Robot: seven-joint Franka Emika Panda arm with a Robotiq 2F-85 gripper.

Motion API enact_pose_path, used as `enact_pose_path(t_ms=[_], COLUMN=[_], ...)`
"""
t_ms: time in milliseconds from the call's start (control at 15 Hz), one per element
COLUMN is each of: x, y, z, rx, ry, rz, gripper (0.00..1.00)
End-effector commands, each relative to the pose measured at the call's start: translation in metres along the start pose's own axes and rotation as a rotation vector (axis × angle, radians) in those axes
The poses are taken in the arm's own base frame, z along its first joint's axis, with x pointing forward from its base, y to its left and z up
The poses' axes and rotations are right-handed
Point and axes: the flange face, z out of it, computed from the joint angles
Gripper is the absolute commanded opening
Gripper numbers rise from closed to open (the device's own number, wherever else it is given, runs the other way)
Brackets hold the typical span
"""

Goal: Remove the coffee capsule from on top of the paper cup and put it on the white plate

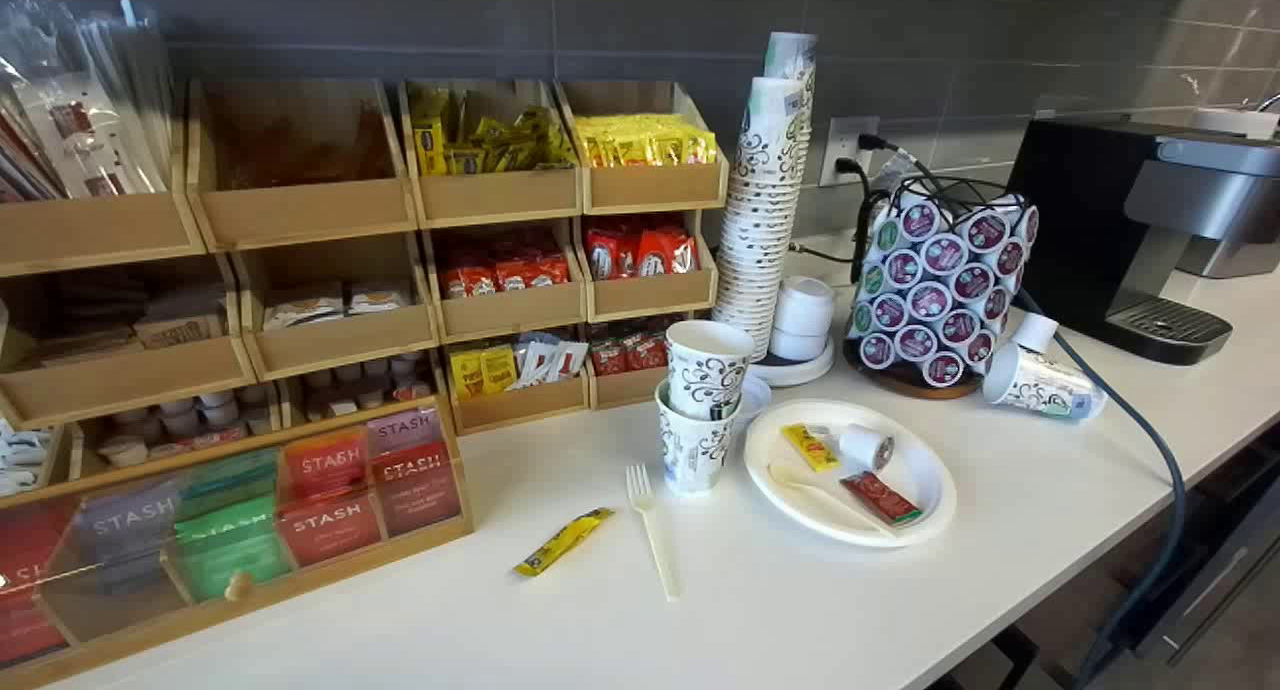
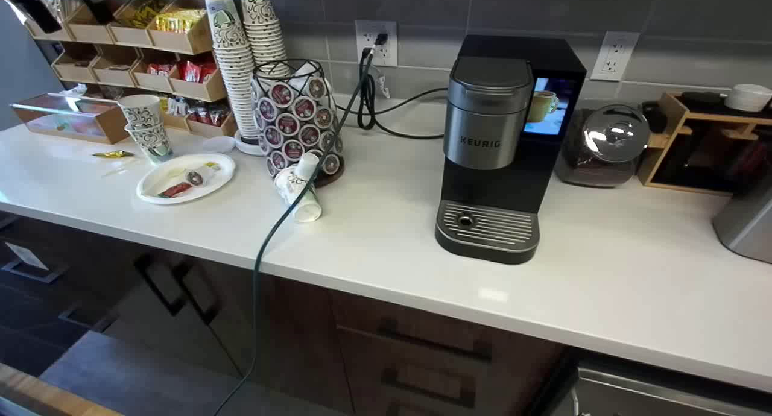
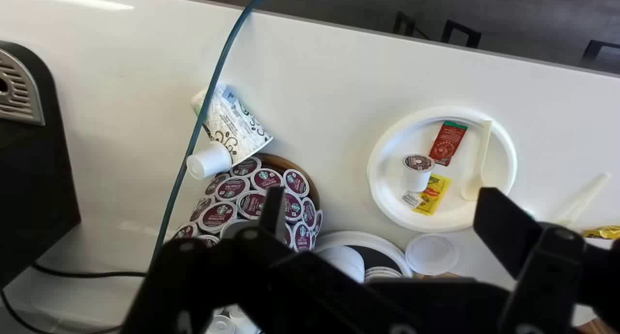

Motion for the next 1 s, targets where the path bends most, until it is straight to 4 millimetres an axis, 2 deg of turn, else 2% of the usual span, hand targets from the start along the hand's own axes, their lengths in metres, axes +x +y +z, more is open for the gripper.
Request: enact_pose_path(t_ms=[0, 333, 400, 533, 800, 867, 933], x=[0.000, 0.000, 0.008, 0.031, 0.071, 0.082, 0.088], y=[0.000, 0.000, 0.000, 0.003, 0.026, 0.033, 0.035], z=[0.000, 0.000, 0.006, 0.045, 0.107, 0.132, 0.142], rx=[0.000, 0.000, -0.002, 0.005, -0.085, -0.111, -0.147], ry=[-0.001, -0.001, 0.014, 0.008, 0.161, 0.166, 0.144], rz=[0.000, 0.000, 0.068, 0.194, 0.349, 0.385, 0.401], gripper=[1.00, 1.00, 1.00, 1.00, 1.00, 1.00, 1.00])
